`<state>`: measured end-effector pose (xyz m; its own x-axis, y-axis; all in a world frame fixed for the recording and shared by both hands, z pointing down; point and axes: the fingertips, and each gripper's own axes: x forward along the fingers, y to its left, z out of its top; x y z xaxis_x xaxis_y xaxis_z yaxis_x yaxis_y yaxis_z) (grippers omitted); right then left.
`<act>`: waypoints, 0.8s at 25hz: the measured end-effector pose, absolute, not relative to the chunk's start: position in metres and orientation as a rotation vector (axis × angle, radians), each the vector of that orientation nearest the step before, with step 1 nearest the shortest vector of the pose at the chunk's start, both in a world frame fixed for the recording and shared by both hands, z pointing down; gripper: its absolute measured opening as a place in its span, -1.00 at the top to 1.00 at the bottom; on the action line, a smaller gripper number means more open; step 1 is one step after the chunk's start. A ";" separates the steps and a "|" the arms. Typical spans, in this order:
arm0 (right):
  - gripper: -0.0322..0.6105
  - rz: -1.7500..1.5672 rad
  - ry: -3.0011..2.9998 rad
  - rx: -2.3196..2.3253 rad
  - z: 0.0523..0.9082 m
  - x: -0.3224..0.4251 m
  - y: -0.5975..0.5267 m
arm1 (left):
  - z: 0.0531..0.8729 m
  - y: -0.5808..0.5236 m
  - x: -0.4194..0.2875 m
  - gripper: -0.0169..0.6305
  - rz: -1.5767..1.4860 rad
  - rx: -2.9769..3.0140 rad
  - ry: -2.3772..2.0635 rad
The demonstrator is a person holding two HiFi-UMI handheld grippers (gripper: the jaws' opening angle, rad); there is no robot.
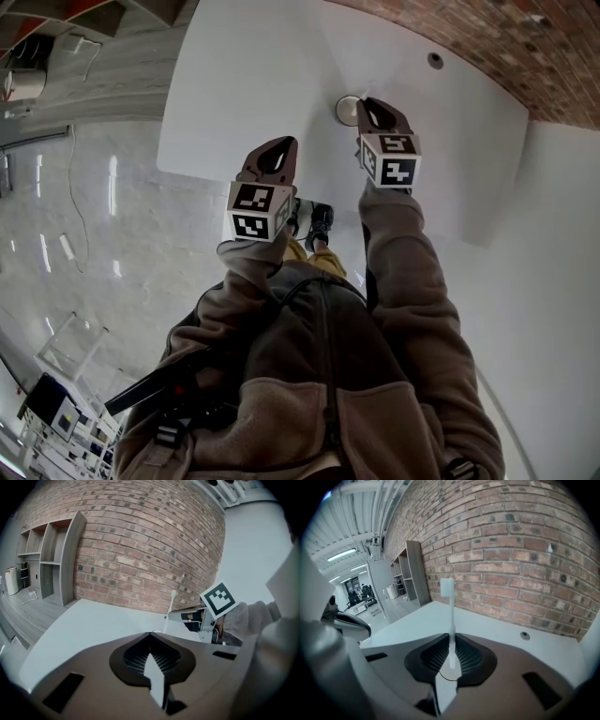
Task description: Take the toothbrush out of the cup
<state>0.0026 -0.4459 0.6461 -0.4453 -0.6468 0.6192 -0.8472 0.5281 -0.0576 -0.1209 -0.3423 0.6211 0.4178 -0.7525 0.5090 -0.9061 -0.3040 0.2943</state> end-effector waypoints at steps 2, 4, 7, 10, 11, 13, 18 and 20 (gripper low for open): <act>0.76 0.448 -2.269 1.225 0.620 0.003 -0.437 | 0.603 -0.344 -0.114 0.94 0.351 2.160 -1.407; 0.77 0.396 -2.309 1.253 0.590 0.005 -0.430 | 0.581 -0.349 -0.107 0.94 0.316 2.197 -1.420; 0.77 0.315 -2.377 1.314 0.539 0.010 -0.419 | 0.541 -0.359 -0.099 0.94 0.253 2.269 -1.451; 0.77 0.242 -2.438 1.376 0.490 0.016 -0.407 | 0.497 -0.363 -0.090 0.94 0.202 2.343 -1.486; 0.77 0.219 -2.457 1.397 0.474 0.018 -0.403 | 0.483 -0.364 -0.086 0.94 0.186 2.369 -1.499; 0.77 0.174 -2.493 1.437 0.443 0.022 -0.394 | 0.454 -0.364 -0.081 0.94 0.157 2.423 -1.524; 0.77 0.059 -2.576 1.520 0.370 0.032 -0.371 | 0.381 -0.356 -0.069 0.94 0.078 2.537 -1.587; 0.77 0.006 -2.602 1.538 0.346 0.036 -0.363 | 0.357 -0.352 -0.065 0.94 0.051 2.576 -1.607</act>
